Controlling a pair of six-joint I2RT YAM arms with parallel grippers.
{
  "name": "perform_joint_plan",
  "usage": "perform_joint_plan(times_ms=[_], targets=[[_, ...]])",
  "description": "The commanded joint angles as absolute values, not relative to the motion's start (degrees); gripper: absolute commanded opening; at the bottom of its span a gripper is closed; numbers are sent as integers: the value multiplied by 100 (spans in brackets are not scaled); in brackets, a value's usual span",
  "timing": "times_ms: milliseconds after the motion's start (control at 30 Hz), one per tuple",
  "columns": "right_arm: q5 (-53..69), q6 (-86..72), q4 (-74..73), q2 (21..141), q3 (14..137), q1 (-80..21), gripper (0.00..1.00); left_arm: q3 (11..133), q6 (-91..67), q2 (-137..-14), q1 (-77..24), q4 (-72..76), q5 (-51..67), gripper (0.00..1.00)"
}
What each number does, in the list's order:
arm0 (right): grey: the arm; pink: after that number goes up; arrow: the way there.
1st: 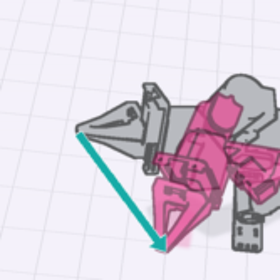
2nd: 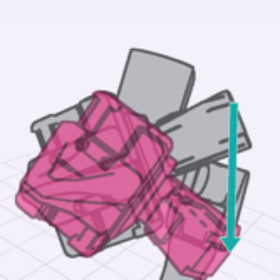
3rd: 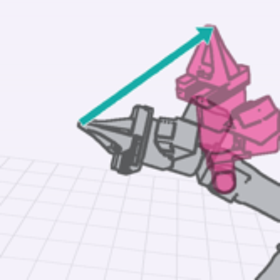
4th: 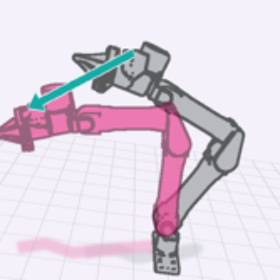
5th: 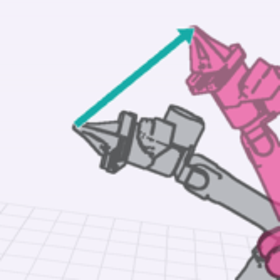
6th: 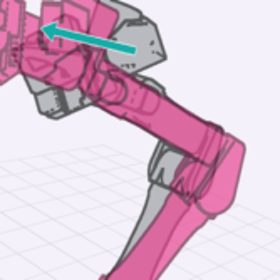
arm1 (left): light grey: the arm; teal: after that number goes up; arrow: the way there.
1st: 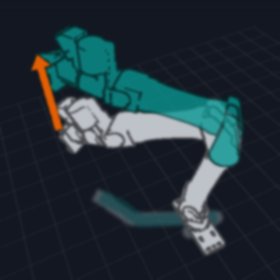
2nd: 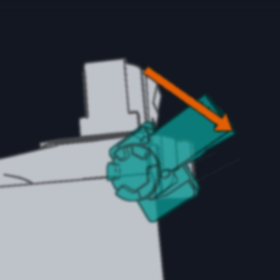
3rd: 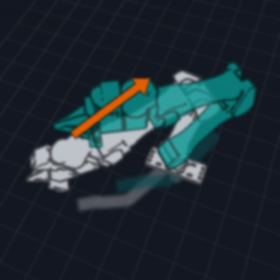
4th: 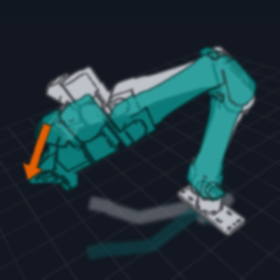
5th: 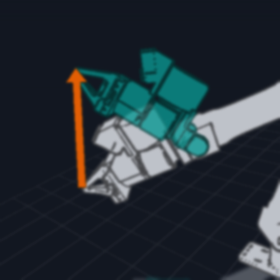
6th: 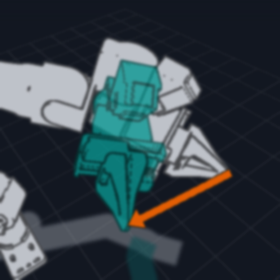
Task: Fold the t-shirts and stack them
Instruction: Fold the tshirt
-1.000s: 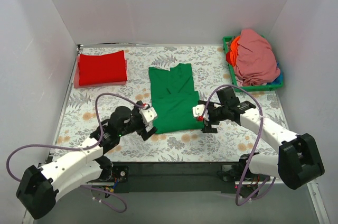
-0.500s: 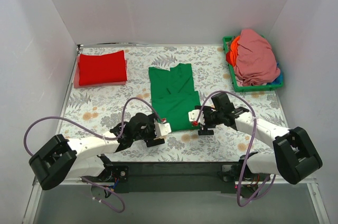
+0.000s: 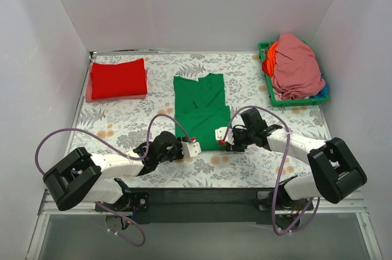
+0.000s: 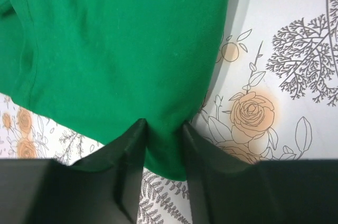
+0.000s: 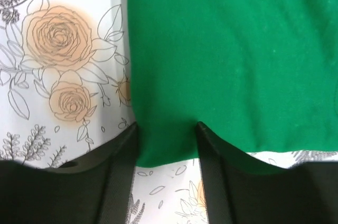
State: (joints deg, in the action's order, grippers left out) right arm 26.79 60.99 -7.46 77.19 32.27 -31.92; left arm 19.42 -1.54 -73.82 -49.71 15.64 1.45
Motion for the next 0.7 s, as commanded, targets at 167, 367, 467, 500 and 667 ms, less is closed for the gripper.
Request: perform_joint_plan(times_ms=[167,367,467,500,667], targets=[[2434,5739,-878,8130,3445,-3226,24,1994,-88,-7471,-4975,1477,-18,10],[3707,6116,-2341,7796,3778,-3226,1,2232,-316,-7024,-4975,591,816,0],[4122,6503,-3501,7708,4269,-3243,1,2530,-499,-6523,-4975,-507,1677,0],[4148,6547,-3724,7656,4367,-3252,1,2653,-588,-6260,-4975,-727,1853,0],[4184,6443,-4061,7146,4509,-3261,1,2804,-808,-5459,-4983,-1441,2374,0]])
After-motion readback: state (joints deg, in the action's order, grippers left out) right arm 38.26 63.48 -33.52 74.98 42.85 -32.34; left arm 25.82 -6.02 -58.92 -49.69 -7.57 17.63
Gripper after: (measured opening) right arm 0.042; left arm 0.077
